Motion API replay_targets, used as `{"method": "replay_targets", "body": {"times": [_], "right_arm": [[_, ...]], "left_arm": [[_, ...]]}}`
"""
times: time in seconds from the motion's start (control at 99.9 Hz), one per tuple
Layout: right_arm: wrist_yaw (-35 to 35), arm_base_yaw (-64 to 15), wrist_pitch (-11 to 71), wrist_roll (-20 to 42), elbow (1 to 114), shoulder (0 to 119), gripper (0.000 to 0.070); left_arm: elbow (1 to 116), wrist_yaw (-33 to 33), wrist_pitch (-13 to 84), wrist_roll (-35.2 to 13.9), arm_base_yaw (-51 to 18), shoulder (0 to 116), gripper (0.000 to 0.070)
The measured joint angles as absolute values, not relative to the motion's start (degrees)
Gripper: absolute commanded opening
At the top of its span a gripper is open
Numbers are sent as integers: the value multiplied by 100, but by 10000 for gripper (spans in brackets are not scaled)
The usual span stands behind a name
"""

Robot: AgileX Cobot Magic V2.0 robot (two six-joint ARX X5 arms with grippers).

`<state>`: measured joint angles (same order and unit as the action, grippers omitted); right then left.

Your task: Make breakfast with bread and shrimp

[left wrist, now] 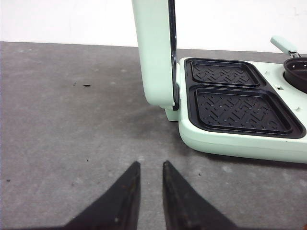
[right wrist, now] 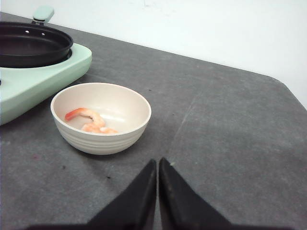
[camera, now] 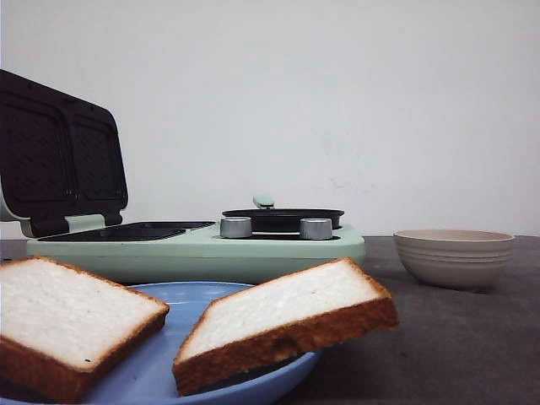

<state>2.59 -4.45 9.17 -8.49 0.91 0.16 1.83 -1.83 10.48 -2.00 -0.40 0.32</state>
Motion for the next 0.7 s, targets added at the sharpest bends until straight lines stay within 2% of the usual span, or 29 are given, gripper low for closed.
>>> {"method": "replay_targets", "body": {"times": [0.7], "right_arm": [[296, -445, 609, -849, 91, 16, 0]], "left_arm": [[183, -183, 1048, -198, -40, 32, 3]]}}
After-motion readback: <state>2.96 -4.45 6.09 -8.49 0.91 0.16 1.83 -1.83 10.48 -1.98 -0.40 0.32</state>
